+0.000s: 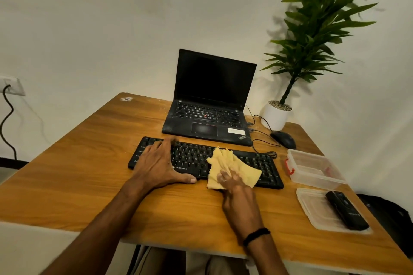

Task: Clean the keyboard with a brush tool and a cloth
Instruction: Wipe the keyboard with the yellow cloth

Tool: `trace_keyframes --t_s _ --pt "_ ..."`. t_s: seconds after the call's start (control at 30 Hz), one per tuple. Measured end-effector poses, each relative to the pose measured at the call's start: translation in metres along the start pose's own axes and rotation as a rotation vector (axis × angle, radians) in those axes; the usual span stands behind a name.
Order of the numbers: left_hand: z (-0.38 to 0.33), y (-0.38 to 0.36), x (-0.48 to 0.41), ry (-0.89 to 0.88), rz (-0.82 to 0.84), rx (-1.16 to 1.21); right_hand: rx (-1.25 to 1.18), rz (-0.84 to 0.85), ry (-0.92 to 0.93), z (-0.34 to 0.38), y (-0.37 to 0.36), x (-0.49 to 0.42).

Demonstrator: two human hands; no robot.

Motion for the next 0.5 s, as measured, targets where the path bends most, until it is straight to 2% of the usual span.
trace_keyframes --t_s 0.17,0.27,0.4,0.43,0.5 --pt "0.001 -0.003 -0.001 -0.027 0.008 0.001 -0.149 0.144 0.01 0.024 -0.014 0.006" --pt "0.002 -0.001 0.0 -0.033 -0.011 0.026 -0.547 0.138 -0.188 0.014 0.008 -0.003" --pt "-0.006 -0.003 0.001 -0.05 -0.064 -0.007 -1.419 -0.218 -0.848 -0.017 0.043 -0.018" --pt "-0.01 -0.005 0.0 -0.053 -0.07 -0.011 -1.552 -0.299 -0.95 -0.022 0.052 -0.02" --pt "-0.019 -0.009 -0.003 -0.062 -0.065 -0.018 -1.709 -0.473 -1.042 -0.03 0.071 -0.028"
Point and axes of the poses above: each hand's wrist, its own x-axis away from the middle knuckle, its own y-axis out of the back of the hand, z = x × y, the point moved 4 cm from there along -x, towards the middle knuckle, and after that the axes turned 10 degrees about -y, right-handed, at the moved point
